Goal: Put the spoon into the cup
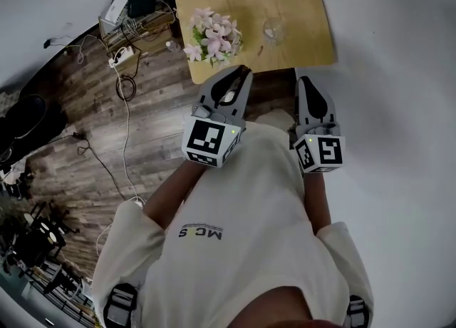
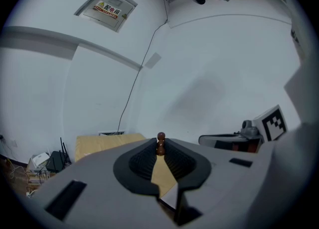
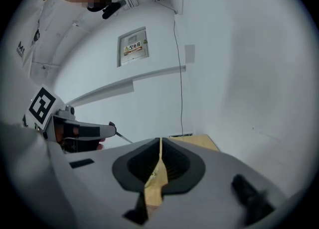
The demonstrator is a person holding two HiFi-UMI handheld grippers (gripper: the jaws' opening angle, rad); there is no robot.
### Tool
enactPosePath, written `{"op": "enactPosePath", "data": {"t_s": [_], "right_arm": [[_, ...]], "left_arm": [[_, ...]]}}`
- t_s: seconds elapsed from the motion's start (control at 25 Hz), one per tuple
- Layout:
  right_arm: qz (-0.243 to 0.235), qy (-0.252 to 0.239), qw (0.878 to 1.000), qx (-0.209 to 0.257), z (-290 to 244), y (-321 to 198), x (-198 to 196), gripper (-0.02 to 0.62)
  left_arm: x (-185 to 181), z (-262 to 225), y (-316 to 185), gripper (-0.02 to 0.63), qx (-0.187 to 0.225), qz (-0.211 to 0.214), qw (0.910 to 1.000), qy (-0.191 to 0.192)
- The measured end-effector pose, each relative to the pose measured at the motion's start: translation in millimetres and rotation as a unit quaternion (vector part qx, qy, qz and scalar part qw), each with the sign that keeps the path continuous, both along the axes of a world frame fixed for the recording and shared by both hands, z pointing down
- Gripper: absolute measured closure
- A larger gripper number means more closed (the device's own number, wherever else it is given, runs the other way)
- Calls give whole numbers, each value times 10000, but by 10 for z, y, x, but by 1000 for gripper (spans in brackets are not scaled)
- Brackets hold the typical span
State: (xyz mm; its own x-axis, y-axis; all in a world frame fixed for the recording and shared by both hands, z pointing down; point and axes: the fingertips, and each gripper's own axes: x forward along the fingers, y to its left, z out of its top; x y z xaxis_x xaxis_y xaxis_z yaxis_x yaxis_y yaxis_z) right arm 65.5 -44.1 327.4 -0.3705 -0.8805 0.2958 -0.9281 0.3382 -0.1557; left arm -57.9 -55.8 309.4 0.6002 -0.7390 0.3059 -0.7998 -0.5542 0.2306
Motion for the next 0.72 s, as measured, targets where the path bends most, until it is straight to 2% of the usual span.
{"op": "enactPosePath", "data": {"t_s": [0.16,0.28,0.44,0.72], "right_arm": [[122,-70,9999,-98,24,-156,3,561],[147,-71,9997,-195,53,-247,43,561],[164,-304,9991,-242,32,-336,86,561],[195,-297,9986,-389,233,-463,217,561]], "left_arm": [[36,44,-193,554,-57,165,9998,-45],[77,73,-326,555,-97,174,9998,-57],[178,198,-437,555,-230,196,9994,-160],[335,362,-568,555,-321,253,9987,-320]]}}
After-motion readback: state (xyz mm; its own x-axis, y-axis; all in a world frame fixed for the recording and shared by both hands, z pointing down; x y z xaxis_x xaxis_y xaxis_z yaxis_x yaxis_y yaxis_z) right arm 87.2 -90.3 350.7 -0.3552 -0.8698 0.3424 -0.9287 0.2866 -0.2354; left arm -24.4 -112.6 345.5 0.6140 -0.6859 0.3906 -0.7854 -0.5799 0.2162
